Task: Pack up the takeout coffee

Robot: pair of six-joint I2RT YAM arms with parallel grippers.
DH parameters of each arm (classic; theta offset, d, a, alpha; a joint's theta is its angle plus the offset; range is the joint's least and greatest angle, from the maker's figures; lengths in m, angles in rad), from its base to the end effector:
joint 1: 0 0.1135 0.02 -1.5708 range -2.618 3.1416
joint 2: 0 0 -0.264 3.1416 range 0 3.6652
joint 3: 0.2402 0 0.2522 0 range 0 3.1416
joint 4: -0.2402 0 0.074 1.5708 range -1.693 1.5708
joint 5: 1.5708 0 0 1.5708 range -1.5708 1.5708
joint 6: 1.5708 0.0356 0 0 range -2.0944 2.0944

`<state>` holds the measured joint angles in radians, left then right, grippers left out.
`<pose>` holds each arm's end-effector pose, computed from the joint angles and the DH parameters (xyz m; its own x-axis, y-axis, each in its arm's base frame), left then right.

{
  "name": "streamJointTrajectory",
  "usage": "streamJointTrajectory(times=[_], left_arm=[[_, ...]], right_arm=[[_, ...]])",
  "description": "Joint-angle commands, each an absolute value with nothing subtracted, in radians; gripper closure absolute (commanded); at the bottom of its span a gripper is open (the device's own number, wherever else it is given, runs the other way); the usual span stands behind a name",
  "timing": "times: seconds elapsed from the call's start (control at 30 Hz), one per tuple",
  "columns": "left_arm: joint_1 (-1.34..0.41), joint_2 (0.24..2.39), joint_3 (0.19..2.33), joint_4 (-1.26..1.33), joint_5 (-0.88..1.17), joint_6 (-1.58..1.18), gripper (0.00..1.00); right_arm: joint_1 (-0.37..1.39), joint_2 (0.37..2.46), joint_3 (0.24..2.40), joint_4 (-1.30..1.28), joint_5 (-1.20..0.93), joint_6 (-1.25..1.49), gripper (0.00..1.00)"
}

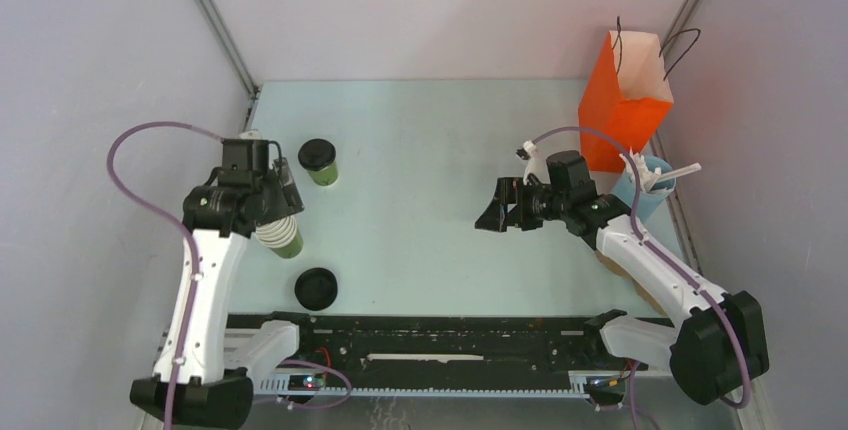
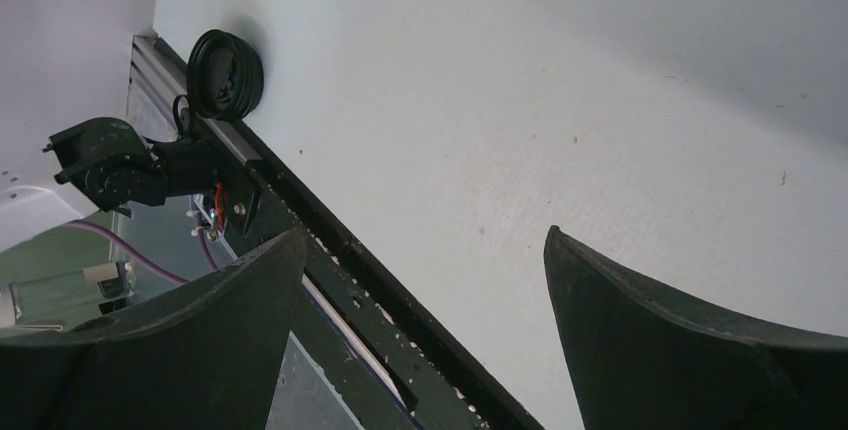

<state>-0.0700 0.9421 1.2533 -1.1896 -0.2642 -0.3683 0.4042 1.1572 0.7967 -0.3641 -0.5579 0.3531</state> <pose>0.1490 -0.0011 0.3757 -0.6808 -0.3006 -0.6679 -0.3686 0.9286 -0.0423 0.2154 0.1126 0.2559 -0.8132 -0.0288 -0.5812 -0.4443 0.6758 0.5882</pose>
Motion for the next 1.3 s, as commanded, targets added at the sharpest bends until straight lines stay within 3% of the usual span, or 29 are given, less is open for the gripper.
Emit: streamJointTrajectory(times=[0.0,0.1,0.23,0.53,0.93,1.03,1.2,1.27], left_arm=[[-0.044,0.988,1.238,-1.109,-0.273,-0.305,0.33],[-0.033,1.030,1.260,-1.095,-0.299,-0.287,0.44],[-0.026,1.051,1.249,-1.084,-0.315,-0.273,0.48],[-0.020,1.084,1.229,-1.049,-0.336,-0.264,0.68],[-0.020,1.087,1.200,-1.033,-0.338,-0.259,0.72],[-0.020,1.090,1.199,-1.032,-0.342,-0.261,0.82],[-0.020,1.086,1.231,-1.054,-0.358,-0.252,0.89],[-0.022,1.093,1.255,-1.079,-0.368,-0.249,0.98]], right_arm=[[0.414,1.120,0.789,-0.363,-0.548,0.333,0.02],[0.414,1.123,0.790,-0.362,-0.546,0.333,0.02],[0.413,1.130,0.790,-0.360,-0.544,0.332,0.02],[0.409,1.142,0.790,-0.356,-0.548,0.331,0.02],[0.408,1.151,0.790,-0.353,-0.549,0.333,0.02],[0.408,1.153,0.790,-0.351,-0.550,0.333,0.02],[0.409,1.153,0.790,-0.350,-0.552,0.335,0.02],[0.408,1.155,0.790,-0.348,-0.552,0.334,0.02]])
